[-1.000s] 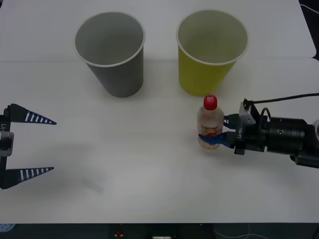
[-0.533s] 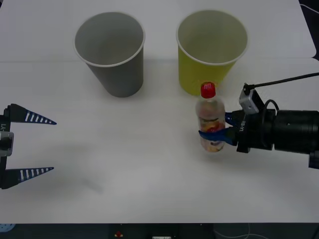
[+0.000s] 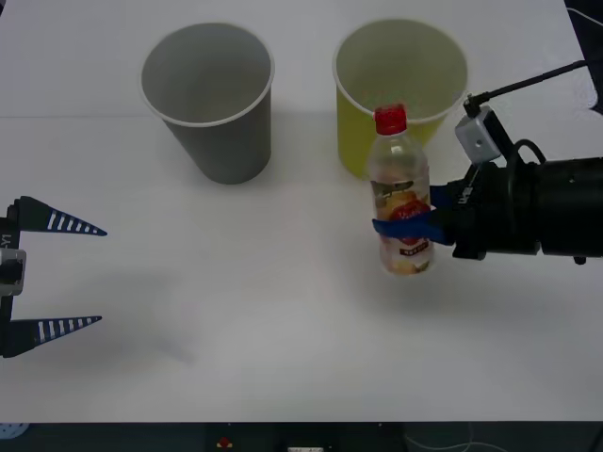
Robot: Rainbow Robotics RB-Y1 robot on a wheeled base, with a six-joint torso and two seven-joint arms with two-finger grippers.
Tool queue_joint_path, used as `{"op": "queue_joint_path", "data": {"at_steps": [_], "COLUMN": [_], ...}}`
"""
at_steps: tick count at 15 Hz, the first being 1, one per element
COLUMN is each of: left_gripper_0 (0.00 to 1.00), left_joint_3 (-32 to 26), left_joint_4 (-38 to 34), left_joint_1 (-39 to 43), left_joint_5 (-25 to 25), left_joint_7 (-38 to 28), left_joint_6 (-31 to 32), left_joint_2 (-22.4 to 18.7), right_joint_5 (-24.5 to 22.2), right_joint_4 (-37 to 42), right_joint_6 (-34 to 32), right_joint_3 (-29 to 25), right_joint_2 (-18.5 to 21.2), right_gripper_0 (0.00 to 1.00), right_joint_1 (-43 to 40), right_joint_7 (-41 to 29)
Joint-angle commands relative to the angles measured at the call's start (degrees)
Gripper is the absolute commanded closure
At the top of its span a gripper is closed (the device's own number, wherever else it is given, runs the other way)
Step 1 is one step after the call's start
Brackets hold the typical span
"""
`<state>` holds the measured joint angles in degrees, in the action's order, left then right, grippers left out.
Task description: Put the can into the green bin and the plastic bottle into the gray bin
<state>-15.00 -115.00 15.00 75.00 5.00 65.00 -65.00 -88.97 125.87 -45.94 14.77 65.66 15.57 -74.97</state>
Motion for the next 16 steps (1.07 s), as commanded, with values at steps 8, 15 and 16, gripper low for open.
{"op": "queue_joint_path", "data": {"at_steps": [8,15,16], "left_gripper_0": [0.0,0.0,0.0], "left_joint_3": [0.0,0.0,0.0], "left_joint_4": [0.0,0.0,0.0], "left_joint_1": [0.0,0.0,0.0], "left_joint_5": [0.0,0.0,0.0], "left_joint_7": [0.0,0.0,0.0], "left_joint_6": [0.0,0.0,0.0], "left_joint_2": [0.0,0.0,0.0], "right_joint_5": [-1.8,-12.4,-15.0], "right_joint_4": [-7.7,-28.1,-32.3], "right_joint_6": [-28.9,-30.3,-30.3], "right_joint_3": [-2.6,11.6,12.4], "right_joint_2": [-8.5,-21.7,-25.3], "right_gripper_0": [1.0,1.0,1.0], "right_joint_1": [27.5,51.0,53.6], "right_joint_7": [-11.3,-14.1,-14.1]}}
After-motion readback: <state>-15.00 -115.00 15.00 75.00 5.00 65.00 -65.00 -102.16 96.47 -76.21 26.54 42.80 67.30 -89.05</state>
